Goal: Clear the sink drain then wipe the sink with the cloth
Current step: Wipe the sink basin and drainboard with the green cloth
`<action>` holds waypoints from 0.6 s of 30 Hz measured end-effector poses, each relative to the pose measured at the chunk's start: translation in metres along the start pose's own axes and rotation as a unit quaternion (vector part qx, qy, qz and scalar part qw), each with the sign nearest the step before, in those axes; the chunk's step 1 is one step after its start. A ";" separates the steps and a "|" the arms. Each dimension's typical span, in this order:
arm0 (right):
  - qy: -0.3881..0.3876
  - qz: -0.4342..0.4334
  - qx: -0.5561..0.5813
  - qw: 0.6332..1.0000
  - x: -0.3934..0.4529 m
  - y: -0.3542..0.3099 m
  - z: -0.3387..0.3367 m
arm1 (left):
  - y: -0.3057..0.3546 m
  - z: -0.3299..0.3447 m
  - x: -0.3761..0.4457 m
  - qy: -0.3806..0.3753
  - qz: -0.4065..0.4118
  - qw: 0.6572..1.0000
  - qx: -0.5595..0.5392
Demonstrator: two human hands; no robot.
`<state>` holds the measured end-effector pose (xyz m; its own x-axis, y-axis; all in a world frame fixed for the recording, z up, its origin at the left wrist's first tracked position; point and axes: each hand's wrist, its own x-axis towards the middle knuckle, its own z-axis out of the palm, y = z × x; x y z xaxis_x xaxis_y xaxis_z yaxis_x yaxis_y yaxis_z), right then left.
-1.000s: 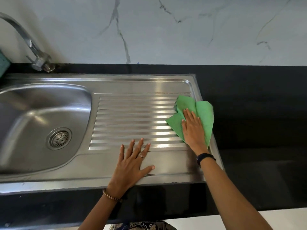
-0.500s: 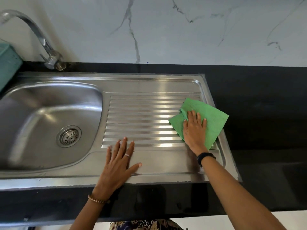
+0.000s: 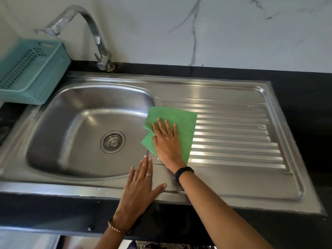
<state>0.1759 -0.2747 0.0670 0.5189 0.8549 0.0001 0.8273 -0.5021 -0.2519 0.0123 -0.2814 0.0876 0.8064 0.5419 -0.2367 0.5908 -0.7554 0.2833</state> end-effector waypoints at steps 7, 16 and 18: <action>-0.029 -0.077 -0.024 0.996 -0.018 -0.006 0.006 | -0.006 0.003 -0.003 -0.001 0.019 1.000 0.016; -0.033 -0.097 0.019 0.995 -0.059 0.040 -0.009 | 0.023 0.004 -0.011 -0.017 0.105 0.994 -0.040; -0.029 -0.070 0.019 0.997 -0.070 0.066 -0.017 | 0.040 0.008 -0.011 -0.019 0.137 0.989 -0.043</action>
<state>0.1980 -0.3698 0.0666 0.3848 0.9228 -0.0186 0.8814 -0.3733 -0.2895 0.0274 -0.3207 0.0938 0.9363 0.3049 -0.1743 0.3507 -0.8374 0.4193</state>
